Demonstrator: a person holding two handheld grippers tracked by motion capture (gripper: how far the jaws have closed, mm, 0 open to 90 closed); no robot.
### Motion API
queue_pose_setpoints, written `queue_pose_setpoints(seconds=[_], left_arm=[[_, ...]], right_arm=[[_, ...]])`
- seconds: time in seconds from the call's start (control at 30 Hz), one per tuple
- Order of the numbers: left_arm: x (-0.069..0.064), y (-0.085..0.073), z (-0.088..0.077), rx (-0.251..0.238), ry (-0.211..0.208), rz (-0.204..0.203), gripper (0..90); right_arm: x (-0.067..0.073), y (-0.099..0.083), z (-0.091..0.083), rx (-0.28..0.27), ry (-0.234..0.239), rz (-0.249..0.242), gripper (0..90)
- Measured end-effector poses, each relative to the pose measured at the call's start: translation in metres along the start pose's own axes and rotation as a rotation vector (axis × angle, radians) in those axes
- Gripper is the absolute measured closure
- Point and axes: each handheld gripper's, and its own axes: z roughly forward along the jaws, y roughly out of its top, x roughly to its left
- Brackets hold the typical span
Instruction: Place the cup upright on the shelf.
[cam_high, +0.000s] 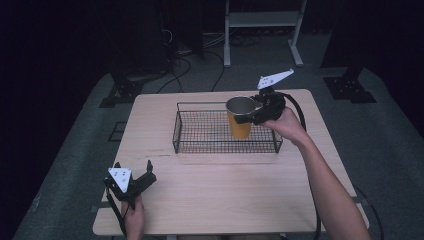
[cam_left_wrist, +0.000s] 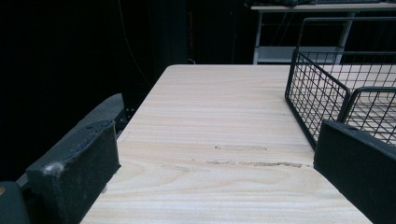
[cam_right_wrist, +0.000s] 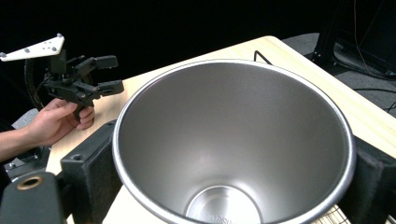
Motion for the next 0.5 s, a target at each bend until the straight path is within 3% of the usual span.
queue_pose_setpoints(seconds=[0.5], left_arm=[[0.0, 0.0, 0.0, -0.001, -0.001, -0.002, 0.0]], right_arm=[[-0.013, 0.011, 0.017, 0.013, 0.01, 0.0, 9.7]])
